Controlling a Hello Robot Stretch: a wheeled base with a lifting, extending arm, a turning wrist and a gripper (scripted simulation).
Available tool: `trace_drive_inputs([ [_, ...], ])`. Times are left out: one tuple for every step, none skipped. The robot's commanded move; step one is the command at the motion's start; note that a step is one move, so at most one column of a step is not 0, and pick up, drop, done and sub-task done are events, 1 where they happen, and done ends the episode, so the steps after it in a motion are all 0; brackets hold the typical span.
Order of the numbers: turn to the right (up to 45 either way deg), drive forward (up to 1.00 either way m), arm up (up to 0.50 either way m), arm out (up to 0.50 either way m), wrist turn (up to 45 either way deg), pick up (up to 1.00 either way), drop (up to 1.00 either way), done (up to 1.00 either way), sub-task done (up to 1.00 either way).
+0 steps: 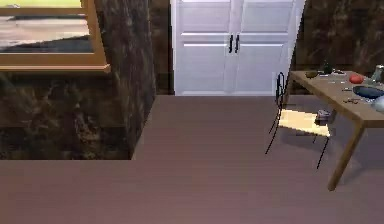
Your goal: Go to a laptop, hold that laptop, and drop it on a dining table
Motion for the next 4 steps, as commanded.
trace_drive_inputs([
  [-45.0, 0.0, 0.0, 0.0, 0.0, 0.0, 0.0, 0.0, 0.0],
  [-45.0, 0.0, 0.0, 0.0, 0.0, 0.0, 0.0, 0.0, 0.0],
  [-9.0, 0.0, 0.0, 0.0, 0.0, 0.0, 0.0, 0.0, 0.0],
  [0.0, 1.0, 0.0, 0.0, 0.0, 0.0, 0.0, 0.0, 0.0],
])
